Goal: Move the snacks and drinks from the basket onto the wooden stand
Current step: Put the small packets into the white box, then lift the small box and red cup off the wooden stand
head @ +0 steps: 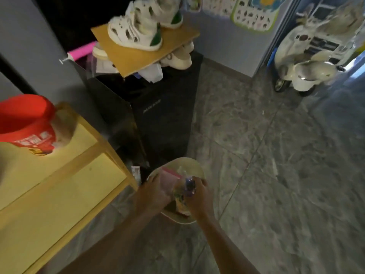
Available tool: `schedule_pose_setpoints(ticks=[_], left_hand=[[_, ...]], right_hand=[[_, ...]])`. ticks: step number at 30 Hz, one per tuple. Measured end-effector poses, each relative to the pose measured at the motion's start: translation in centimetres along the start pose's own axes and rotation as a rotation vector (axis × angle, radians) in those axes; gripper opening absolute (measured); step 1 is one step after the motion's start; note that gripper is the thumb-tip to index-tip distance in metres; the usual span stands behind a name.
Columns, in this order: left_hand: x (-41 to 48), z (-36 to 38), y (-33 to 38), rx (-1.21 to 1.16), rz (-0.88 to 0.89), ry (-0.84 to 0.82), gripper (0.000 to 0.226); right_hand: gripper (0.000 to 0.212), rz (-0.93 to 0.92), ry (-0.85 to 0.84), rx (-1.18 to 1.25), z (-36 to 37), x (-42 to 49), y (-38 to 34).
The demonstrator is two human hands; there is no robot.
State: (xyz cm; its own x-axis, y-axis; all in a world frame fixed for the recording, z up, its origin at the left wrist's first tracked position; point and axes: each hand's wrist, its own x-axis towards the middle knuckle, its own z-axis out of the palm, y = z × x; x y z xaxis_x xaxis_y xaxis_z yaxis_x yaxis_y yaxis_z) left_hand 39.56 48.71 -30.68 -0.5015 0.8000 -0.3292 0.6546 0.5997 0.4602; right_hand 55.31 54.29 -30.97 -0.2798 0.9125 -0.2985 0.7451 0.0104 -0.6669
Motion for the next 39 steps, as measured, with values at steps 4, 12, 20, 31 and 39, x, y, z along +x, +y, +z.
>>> schedule_pose_setpoints(ticks=[4,12,20,31,39], left_hand=[[2.0,6.5,-4.5,0.026,0.040,0.023,0.074],[1.9,3.4,-2.5,0.000,0.170,0.020,0.096],[-1.2,-14.5,6.4,0.040,0.355,0.112,0.099],[-12.8,-48.7,23.3,-0.015,0.586,0.353,0.090],[-21.7,-63.0,28.1,-0.006,0.609,0.439,0.118]], right_hand=[[0.051,0.061,-0.026,-0.010,4.7,1.6,4.6],[0.092,0.056,-0.060,-0.119,1.6,1.5,2.7],[0.108,-0.057,0.043,-0.242,-14.7,-1.7,-9.2],[0.104,-0.273,0.327,-0.190,-43.8,-13.3,-33.9],[0.128,-0.391,0.379,-0.170,-55.4,-20.1,-43.7]])
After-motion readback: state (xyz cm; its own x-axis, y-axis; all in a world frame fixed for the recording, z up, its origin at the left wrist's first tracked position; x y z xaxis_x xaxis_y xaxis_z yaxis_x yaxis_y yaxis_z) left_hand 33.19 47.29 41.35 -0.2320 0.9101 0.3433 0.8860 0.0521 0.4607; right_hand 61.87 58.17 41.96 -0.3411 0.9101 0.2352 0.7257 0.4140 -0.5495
